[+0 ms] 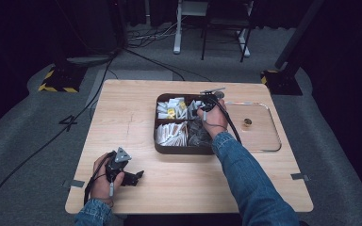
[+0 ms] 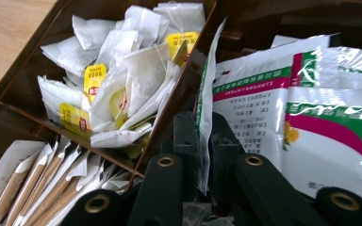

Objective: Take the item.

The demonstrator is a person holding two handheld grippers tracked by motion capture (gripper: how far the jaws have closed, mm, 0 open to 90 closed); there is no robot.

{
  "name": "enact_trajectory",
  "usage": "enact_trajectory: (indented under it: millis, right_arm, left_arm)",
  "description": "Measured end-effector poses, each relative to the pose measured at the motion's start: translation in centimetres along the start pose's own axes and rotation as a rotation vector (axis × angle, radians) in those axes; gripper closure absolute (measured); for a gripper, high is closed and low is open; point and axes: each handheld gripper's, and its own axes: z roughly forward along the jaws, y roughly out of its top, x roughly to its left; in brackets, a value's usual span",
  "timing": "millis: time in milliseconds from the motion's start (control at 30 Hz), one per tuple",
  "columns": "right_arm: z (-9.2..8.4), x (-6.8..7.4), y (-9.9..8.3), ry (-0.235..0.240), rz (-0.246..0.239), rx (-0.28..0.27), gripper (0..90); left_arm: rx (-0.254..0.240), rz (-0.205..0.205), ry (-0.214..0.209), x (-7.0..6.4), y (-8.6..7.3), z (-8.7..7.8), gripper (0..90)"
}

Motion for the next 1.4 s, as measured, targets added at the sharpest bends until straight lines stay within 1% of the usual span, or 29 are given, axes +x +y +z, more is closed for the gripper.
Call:
enact_trajectory:
  millis: [200,233,333,467,567,800,967,1000,1133,1267,1333,1367,1400]
  right_arm:
    - [-1.0,-0.1,0.3,0.001,0.001,-0.031,85.0]
    - [-1.5,-0.2,0.4,0.012,-0.003,-0.05,85.0]
    - [-2.5,-0.3,0.6,0.028,-0.006,-0.083,85.0]
    - [-3.9,-0.6,0.8,0.059,-0.002,-0.114,85.0]
    - [-4.8,-0.7,0.7,0.084,-0.004,-0.131,85.0]
    - [-7.3,-0.3,0.2,0.171,-0.029,-0.178,85.0]
    - [-9.4,0.5,-1.0,0.242,-0.054,-0.2,85.0]
    - [-9.7,0.7,-1.2,0.25,-0.063,-0.205,84.9]
    - [-11.2,1.3,-2.5,0.317,-0.092,-0.224,85.0]
    - [-12.7,2.2,-4.0,0.363,-0.124,-0.243,85.0]
    - [-13.6,2.8,-4.9,0.378,-0.151,-0.25,85.0]
    - [-13.6,2.8,-4.9,0.378,-0.151,-0.25,85.0]
    - [-14.5,3.4,-5.9,0.39,-0.178,-0.263,85.0]
  left_arm:
    - [-0.001,-0.002,-0.001,0.0,0.0,0.0,0.2]
    - [-0.001,0.0,0.001,0.0,0.0,0.0,0.1]
    - [-0.001,-0.004,-0.004,0.0,0.0,0.0,0.1]
    - [-0.007,-0.007,-0.004,0.1,0.1,0.2,0.2]
    - [-0.007,-0.002,-0.003,0.2,0.1,0.1,0.4]
    - [-0.008,-0.006,-0.004,0.3,0.2,0.2,0.4]
    - [-0.008,-0.006,-0.004,0.3,0.2,0.2,0.4]
    - [-0.008,-0.005,-0.003,0.3,0.2,0.2,0.4]
    - [-0.008,-0.006,-0.003,0.3,0.2,0.2,0.4]
    - [-0.006,-0.004,-0.004,0.3,0.2,0.2,0.4]
    - [-0.005,-0.005,-0.004,0.3,0.2,0.2,0.4]
    - [-0.005,-0.005,-0.004,0.3,0.2,0.2,0.4]
    - [-0.004,-0.006,-0.005,0.3,0.2,0.2,0.4]
